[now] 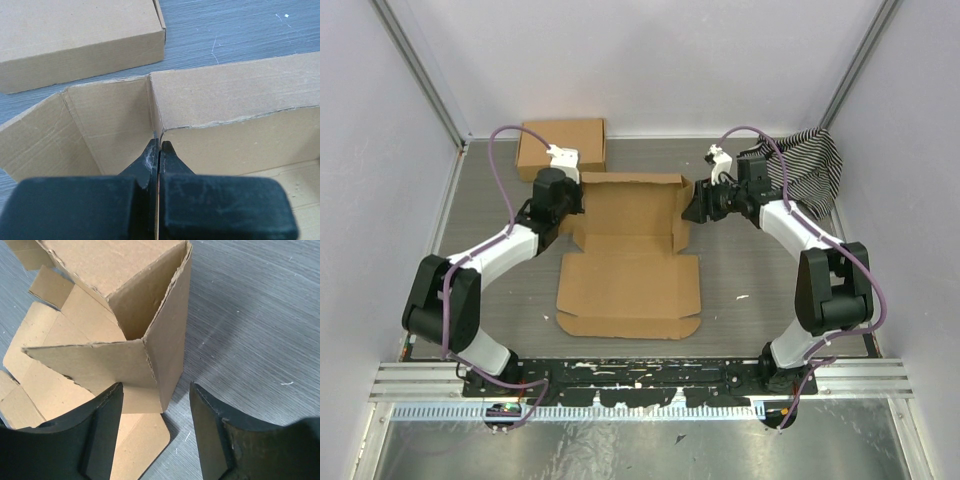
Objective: Fold the paper box
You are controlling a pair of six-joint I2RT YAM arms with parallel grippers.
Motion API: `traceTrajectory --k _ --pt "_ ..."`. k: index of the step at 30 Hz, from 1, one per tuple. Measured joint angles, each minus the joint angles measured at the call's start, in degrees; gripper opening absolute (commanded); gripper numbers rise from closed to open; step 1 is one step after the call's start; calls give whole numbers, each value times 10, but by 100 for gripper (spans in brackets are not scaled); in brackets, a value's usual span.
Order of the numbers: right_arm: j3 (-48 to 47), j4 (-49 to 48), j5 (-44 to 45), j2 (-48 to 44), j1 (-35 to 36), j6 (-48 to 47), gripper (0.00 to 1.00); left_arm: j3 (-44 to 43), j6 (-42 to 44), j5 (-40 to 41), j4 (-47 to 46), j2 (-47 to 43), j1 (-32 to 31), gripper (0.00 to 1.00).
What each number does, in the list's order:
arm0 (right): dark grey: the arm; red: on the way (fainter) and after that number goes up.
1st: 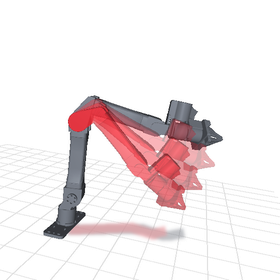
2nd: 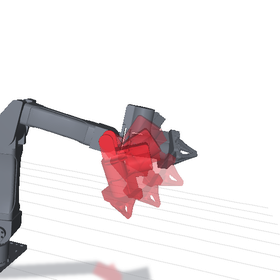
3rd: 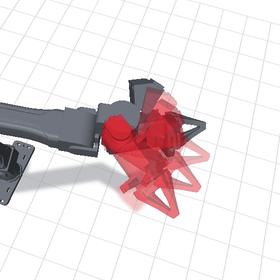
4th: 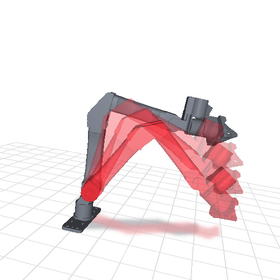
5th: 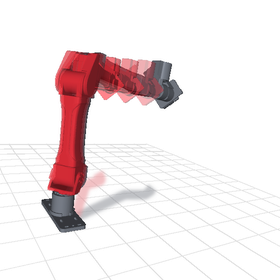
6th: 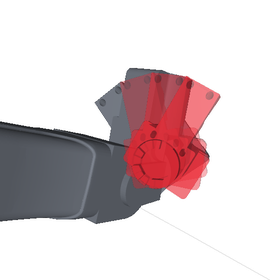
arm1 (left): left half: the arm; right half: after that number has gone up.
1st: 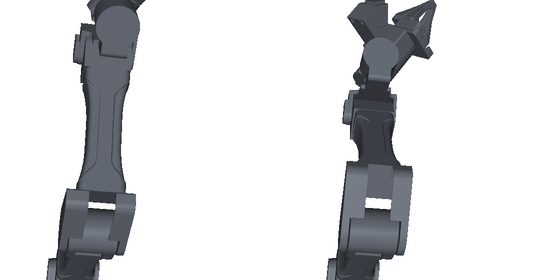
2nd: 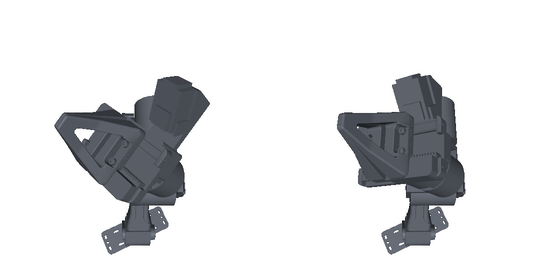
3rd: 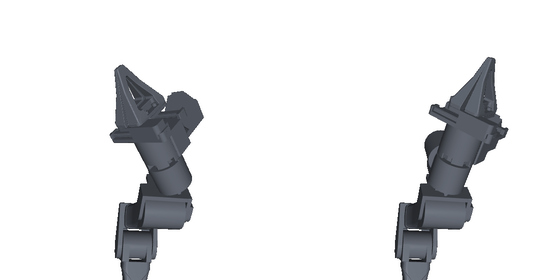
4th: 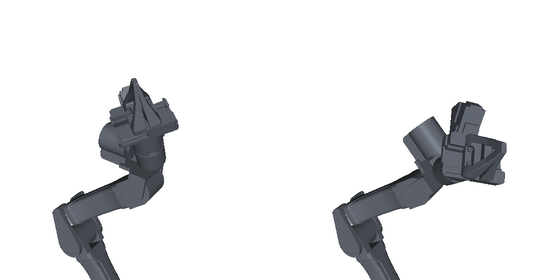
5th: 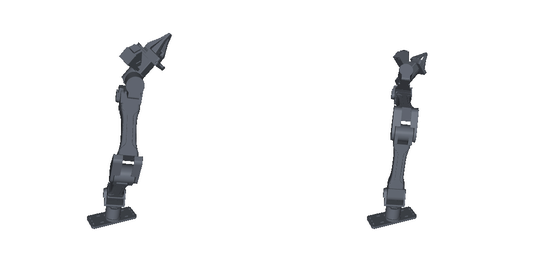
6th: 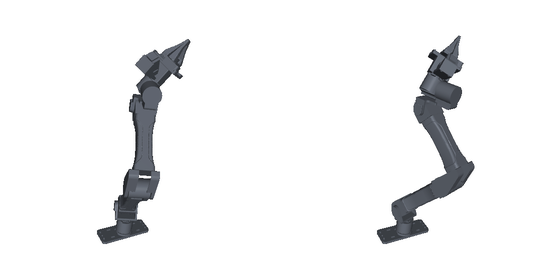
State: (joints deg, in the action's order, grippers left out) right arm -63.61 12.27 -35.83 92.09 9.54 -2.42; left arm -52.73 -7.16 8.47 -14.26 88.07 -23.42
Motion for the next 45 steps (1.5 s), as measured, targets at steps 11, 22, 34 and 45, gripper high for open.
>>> traceTrajectory --k 11,22,34,45 --pt "5 -15 1 -16 21 2 66 12 0 -10 -22 -15 -1 0" --pt "1 -24 81 3 73 17 59 16 0 -14 -30 -21 -10 0" --pt "64 -108 302 -9 136 114 21 23 0 -8 -35 -24 -15 0" --pt "72 -103 465 -15 172 188 33 23 6 -6 -33 -34 -23 0"
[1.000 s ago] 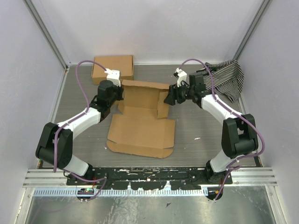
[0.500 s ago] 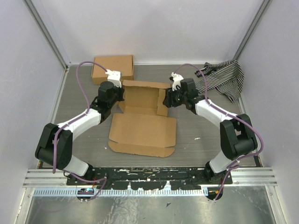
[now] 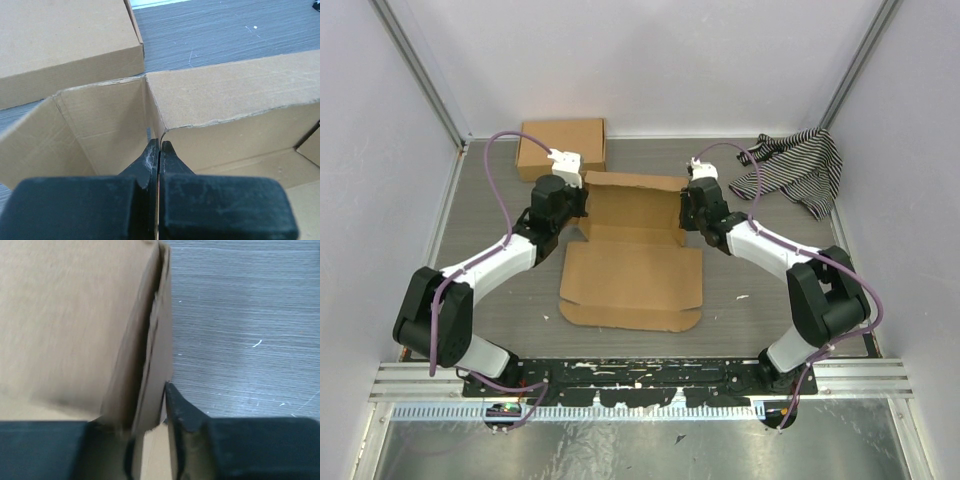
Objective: Fold the paper box
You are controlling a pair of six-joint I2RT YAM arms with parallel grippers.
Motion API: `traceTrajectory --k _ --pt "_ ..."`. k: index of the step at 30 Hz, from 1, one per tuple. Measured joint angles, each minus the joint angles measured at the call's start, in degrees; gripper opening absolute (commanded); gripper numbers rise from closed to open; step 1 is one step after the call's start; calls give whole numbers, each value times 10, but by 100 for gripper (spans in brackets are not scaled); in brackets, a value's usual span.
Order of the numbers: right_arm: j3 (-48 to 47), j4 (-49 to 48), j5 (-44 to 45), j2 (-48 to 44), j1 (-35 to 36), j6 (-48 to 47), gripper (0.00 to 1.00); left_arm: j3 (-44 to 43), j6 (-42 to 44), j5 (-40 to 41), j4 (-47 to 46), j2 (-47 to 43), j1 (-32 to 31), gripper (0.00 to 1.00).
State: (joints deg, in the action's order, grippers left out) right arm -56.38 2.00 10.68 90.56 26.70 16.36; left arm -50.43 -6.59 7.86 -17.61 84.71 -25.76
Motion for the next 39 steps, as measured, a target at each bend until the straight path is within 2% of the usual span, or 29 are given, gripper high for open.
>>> traceTrajectory --k 3,8,10,13,16,20,25,26,30,32,37,39 --pt "-2 5 -9 1 3 1 36 0 2 0 2 -3 0 0" --pt "-34 18 -17 33 6 3 35 0 3 1 5 -3 0 0" --pt "-37 18 -13 42 7 5 28 0 4 2 5 -3 0 0" --pt "-37 18 8 45 14 7 11 0 4 2 7 -3 -1 0" --pt "-37 23 54 46 23 18 2 0 4 5 7 -3 -1 0" --pt "-46 48 134 50 46 44 1 0 7 9 14 -5 -6 0" --pt "-106 128 247 89 78 101 1 -12 10 30 41 -5 -9 2" --pt "-109 135 257 91 81 108 1 -16 10 33 48 -5 -10 5" --pt "-113 154 285 92 86 126 1 -36 12 43 83 -5 -13 43" --pt "-112 166 299 92 82 128 1 -50 11 57 110 -8 -13 57" --pt "-111 159 299 92 60 121 1 -107 10 94 179 -10 -10 74" --pt "-106 148 289 91 49 108 1 -133 13 110 203 -10 -9 77"
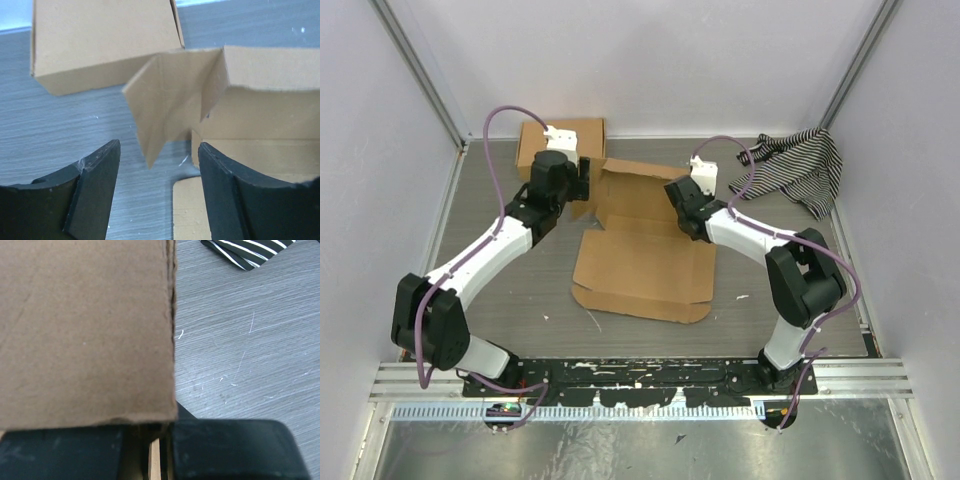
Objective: Fold the paper box
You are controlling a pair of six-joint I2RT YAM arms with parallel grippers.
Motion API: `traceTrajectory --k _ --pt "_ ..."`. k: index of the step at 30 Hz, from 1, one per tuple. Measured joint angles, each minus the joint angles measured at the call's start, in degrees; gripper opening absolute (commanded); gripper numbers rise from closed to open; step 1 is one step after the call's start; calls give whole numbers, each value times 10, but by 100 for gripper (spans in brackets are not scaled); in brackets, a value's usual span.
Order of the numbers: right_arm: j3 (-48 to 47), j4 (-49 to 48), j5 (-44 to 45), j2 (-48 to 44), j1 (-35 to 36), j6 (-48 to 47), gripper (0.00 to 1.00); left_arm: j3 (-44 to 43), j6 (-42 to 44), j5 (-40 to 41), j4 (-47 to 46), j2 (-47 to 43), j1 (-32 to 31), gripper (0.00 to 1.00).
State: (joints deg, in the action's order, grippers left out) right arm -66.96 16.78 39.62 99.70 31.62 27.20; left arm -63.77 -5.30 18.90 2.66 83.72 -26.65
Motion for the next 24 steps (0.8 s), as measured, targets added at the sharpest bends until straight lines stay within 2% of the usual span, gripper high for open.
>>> traceTrajectory --k 3,6,11,14,18,24 --pt "16 -23 -25 -8 -19 -24 1 -39 5 16 26 1 10 76" --pt "38 -41 -60 -29 -46 -57 1 -71 -5 4 44 9 52 72" --pt "71 -59 -117 -65 -101 -108 2 -72 -40 -72 38 42 153 67" --pt "76 -61 -154 -78 -131 -136 2 -46 -58 -133 9 66 185 62" --pt "76 -64 -193 -84 -154 -165 2 -1 -87 -227 -55 103 191 55" --pt "76 -65 -238 -83 -160 -185 2 35 -141 -326 -143 165 189 50"
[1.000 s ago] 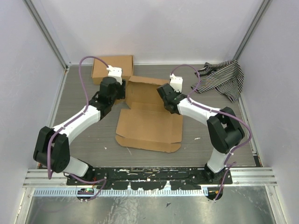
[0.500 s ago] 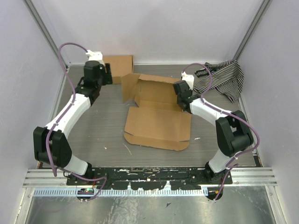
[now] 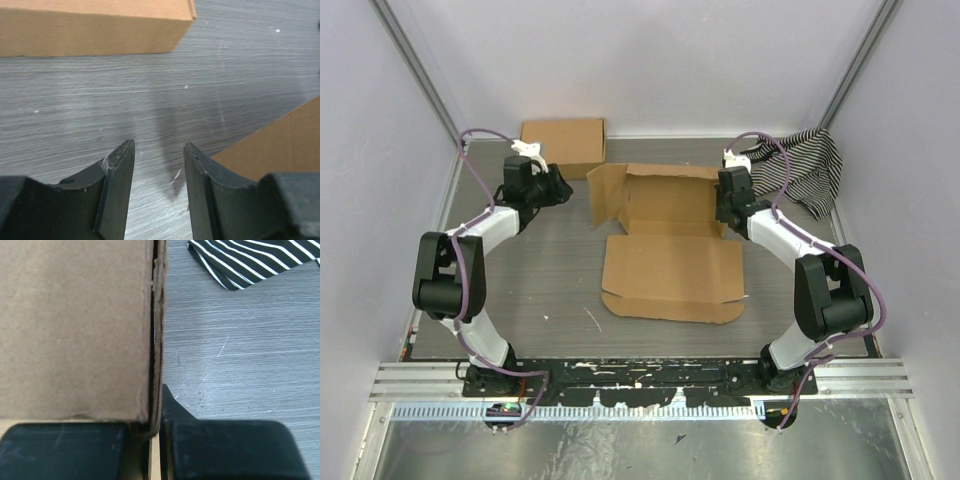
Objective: Fold the paper box
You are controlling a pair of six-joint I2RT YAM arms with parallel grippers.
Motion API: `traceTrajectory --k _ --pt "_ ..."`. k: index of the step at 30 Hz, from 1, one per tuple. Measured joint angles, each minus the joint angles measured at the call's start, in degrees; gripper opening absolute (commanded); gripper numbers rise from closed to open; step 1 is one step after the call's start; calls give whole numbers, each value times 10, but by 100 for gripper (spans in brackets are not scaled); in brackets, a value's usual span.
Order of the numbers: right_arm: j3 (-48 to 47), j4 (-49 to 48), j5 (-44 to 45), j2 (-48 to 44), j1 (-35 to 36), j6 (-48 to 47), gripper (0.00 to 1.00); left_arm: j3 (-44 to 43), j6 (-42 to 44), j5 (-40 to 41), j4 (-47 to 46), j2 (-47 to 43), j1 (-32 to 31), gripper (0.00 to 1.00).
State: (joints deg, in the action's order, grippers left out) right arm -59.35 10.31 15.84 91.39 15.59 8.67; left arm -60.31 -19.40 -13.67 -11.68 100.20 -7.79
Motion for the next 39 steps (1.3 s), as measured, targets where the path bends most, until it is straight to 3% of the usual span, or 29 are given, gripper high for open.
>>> traceTrajectory --k 8,14,22,39 --pt "-19 0 -44 23 -4 -11 2 3 -48 -76 -94 24 -1 45" --pt "-39 4 -57 39 -7 -13 3 3 -60 -117 -116 26 -11 43" --pt "-68 11 -68 62 -10 -12 3 16 -43 -153 -92 -7 -35 40" --pt "-76 18 -76 66 -11 -7 4 30 -26 -149 -50 -44 -106 38"
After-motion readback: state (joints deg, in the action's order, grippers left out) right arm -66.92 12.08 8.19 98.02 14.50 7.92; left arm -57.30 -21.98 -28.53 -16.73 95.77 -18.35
